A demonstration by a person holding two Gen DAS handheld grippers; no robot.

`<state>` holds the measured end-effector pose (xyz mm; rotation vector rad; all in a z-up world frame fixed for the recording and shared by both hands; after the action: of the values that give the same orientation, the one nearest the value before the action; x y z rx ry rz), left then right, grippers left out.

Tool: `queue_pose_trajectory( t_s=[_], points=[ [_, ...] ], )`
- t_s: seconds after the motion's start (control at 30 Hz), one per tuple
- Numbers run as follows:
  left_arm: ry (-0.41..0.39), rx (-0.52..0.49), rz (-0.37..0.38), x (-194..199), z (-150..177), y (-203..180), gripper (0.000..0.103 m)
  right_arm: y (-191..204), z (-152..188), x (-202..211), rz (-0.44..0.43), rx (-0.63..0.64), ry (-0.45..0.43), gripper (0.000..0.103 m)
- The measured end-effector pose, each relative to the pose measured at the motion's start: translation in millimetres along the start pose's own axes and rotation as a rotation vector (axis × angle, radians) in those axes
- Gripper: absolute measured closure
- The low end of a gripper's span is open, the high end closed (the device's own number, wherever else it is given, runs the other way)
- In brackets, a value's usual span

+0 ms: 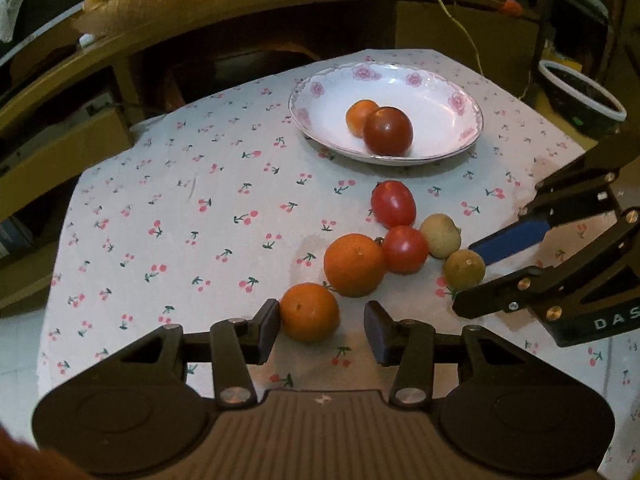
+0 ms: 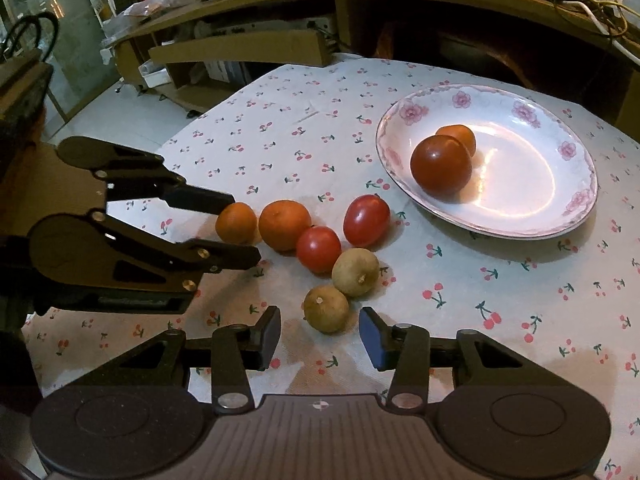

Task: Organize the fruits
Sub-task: 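Grasp a tan kiwi with the right tool while the left tool grasps a tangerine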

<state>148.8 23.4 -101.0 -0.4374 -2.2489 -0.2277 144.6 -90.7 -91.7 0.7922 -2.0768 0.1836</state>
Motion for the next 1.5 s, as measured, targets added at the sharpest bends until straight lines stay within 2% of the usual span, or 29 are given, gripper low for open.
queue_pose_trajectory(
  t_s=[0.17,0.3,0.7,0.93,1.03,1.2,1.4,1.5],
  points=[
    [0.001,-0.002,-0.007,0.7,-0.4,-2.0,0.055,-2.7,-1.0,-1.3,0.003,-0.014,0.000,0.077],
    [0.009,0.004,0.011,3.9,0.4,-5.2,0.066,-2.9,-0.7,-0.9,0.006,-0.010,0.002,0.079],
    [-0.020,-0.018,0.058,33.8,2.8,-38.5,0.066,-7.4,19.2,26.5,0.032,-0.012,0.011,0.079],
    [-0.024,-0.051,0.079,36.0,7.3,-59.3,0.066,-3.1,36.2,35.3,0.058,0.007,0.019,0.079],
    [-0.032,-0.062,0.073,35.0,6.9,-60.0,0.064,-5.1,37.1,32.6,0.061,0.012,0.019,0.079],
    [-0.034,-0.106,0.032,31.2,11.1,-54.6,0.050,-7.0,34.5,30.0,0.056,0.023,0.018,0.073],
    [-0.015,-0.089,-0.002,21.3,14.4,-40.3,0.049,-5.4,33.6,27.7,0.053,0.039,0.014,0.071],
    [-0.003,-0.076,0.011,16.8,16.0,-38.9,0.049,-6.2,31.7,27.3,0.054,0.039,0.011,0.071]
  ],
)
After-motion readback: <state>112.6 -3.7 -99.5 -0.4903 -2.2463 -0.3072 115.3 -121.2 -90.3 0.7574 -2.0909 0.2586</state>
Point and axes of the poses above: each gripper's, at about its wrist camera, not at the fingertips, and x roughly against the way its jaws point, y to its left, z to its underside, the point moved 8 cm from there along -x, roughly the way its jaws point, and after that the axes turned 4 degrees about -y, right-handed, at the moved point
